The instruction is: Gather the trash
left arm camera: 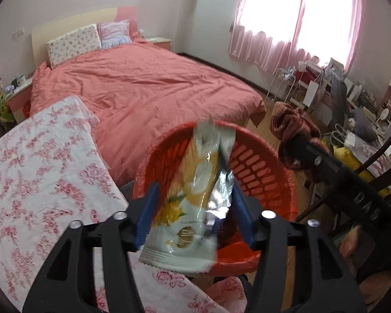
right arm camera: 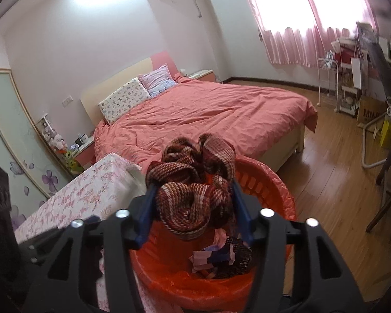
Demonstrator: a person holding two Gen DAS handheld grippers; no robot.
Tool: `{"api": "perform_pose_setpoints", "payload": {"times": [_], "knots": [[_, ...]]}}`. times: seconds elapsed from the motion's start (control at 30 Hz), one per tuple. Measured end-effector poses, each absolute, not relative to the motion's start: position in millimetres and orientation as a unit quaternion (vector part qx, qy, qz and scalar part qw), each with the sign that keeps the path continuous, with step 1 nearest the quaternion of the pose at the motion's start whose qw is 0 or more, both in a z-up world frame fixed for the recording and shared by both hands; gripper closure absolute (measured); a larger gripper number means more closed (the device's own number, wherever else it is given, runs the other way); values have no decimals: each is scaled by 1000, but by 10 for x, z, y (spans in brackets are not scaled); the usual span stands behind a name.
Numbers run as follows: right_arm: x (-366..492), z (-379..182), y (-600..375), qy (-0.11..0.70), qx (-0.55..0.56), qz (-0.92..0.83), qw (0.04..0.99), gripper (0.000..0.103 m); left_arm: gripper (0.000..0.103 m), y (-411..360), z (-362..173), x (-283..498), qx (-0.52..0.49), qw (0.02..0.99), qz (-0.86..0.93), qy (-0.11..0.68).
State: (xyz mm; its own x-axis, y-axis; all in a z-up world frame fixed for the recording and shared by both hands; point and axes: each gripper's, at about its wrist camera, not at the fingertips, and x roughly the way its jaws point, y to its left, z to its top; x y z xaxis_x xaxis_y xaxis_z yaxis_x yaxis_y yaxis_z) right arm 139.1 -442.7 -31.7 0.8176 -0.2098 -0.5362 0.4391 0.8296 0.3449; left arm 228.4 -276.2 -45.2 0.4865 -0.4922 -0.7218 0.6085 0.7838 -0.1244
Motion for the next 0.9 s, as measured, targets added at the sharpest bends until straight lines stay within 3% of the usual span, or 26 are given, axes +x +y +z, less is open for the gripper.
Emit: {"api": "perform_pose_setpoints", "payload": {"times": [0.07, 0.33, 0.53, 0.9], "knots": [[1447, -393, -4494, 252, 248, -173, 919, 43, 32, -2778, -525, 2321, 74, 855, -318, 404], [1284, -371, -4372, 241, 219, -194, 925, 26, 31, -2442, -494, 2204, 75, 871, -272, 401], [931, -149, -3989, 206, 157, -218, 941, 6, 15, -1830, -230, 1919, 49, 905, -220, 361], [229, 178, -3019, 172, 53, -283, 942, 4, 2, -884, 85, 1172, 29, 956, -93, 278]]}}
